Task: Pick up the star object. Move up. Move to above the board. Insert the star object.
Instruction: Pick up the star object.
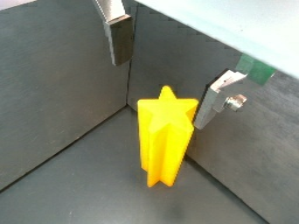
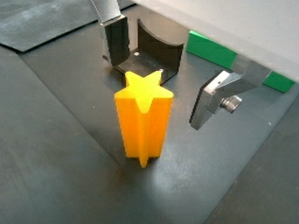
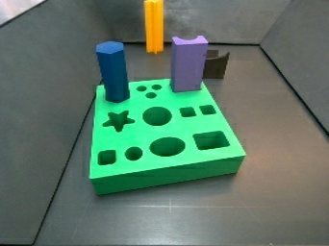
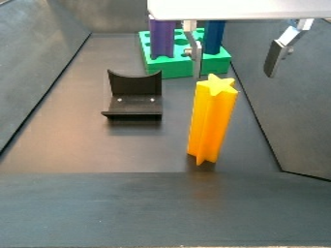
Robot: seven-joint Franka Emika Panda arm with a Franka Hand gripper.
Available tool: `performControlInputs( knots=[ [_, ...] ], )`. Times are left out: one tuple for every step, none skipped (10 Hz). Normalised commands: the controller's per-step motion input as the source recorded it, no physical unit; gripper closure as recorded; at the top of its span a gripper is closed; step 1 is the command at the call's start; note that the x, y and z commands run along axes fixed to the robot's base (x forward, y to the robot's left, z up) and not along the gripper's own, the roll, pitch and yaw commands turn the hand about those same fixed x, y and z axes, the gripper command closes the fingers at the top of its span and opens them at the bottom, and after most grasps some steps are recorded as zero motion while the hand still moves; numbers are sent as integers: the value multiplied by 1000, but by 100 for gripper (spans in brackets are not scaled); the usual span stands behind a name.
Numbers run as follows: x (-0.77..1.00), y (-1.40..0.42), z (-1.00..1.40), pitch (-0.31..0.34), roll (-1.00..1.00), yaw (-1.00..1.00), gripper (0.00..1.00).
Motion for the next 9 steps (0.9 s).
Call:
performControlInputs(
  knots=[
    [-60, 271, -186, -34, 36, 89, 0],
    [0, 386, -271, -83, 0, 94, 0],
    [3, 209, -234, -54, 0, 40, 0],
    [49, 43, -140, -21, -24, 0, 0],
    [117, -63, -123, 0, 0, 0, 0],
    [317, -234, -191, -7, 0, 0, 0],
    [386, -263, -217, -26, 0, 0, 0],
    [369, -186, -254, -61, -11, 0, 0],
    [251, 0, -389, -120, -23, 0, 0]
  ],
)
